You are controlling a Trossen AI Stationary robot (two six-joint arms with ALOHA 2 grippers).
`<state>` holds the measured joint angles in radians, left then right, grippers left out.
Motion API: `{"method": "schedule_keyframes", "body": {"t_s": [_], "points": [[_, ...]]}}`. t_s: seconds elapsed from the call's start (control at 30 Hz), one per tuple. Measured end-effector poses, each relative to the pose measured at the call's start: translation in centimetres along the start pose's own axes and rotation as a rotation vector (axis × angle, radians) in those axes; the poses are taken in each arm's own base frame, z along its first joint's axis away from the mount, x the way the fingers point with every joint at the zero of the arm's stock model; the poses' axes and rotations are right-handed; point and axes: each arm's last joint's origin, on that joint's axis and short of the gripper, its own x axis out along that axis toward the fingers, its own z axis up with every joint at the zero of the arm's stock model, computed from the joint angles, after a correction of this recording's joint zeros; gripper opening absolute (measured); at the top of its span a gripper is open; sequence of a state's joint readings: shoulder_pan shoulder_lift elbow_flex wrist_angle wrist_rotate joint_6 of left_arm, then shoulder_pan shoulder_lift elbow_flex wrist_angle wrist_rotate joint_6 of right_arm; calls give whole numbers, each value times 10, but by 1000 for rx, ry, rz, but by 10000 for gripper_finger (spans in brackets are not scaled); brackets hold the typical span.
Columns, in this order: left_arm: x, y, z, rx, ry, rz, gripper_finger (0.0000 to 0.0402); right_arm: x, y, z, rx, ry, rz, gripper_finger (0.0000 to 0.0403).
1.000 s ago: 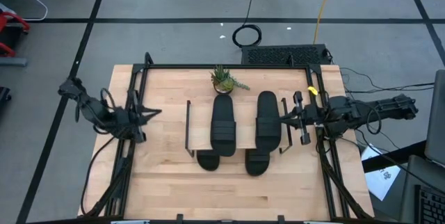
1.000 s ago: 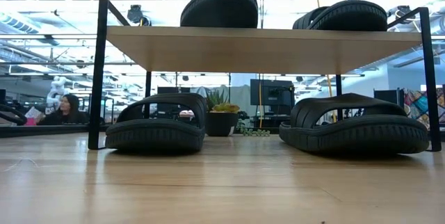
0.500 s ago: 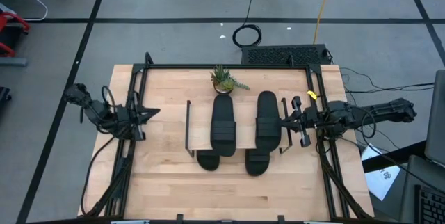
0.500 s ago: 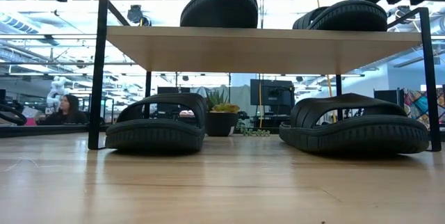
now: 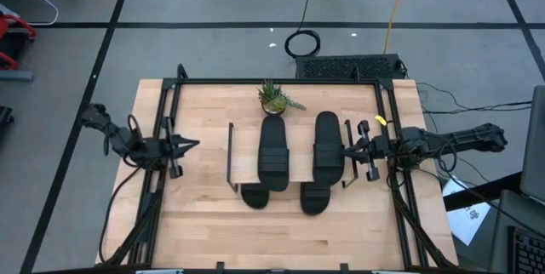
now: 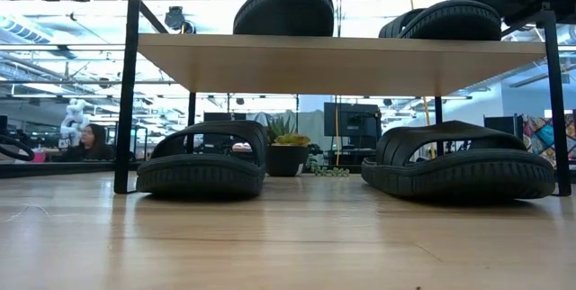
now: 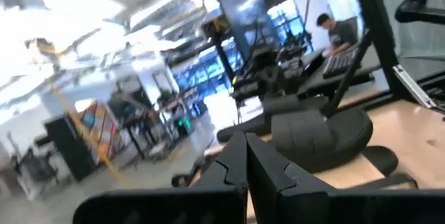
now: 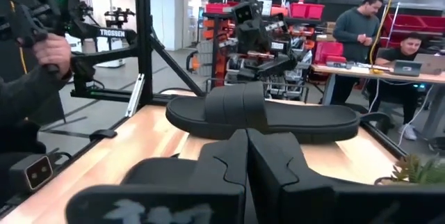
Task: Pick and place slides into the shelf
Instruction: Return to Home Position
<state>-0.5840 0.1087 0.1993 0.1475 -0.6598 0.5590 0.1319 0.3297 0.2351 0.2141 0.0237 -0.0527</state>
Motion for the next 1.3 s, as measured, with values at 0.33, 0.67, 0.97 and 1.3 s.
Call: {"method": "schedule_keyframes", "body": {"t_s": [0.33,0.67,0.97,1.3], "points": [[7,6,-12,64,38,-39,0,0,-9,-1,33,1,2,0],[9,7,-27,-66,132,-129,0,0,-9,-1,64,1,24,0],[5,5,-30,-78,177,-109,0,0,-2,-2,77,16,46,0],[0,1,-35,-21,111,-97,0,-5,6,-3,-30,37,22,0]]}}
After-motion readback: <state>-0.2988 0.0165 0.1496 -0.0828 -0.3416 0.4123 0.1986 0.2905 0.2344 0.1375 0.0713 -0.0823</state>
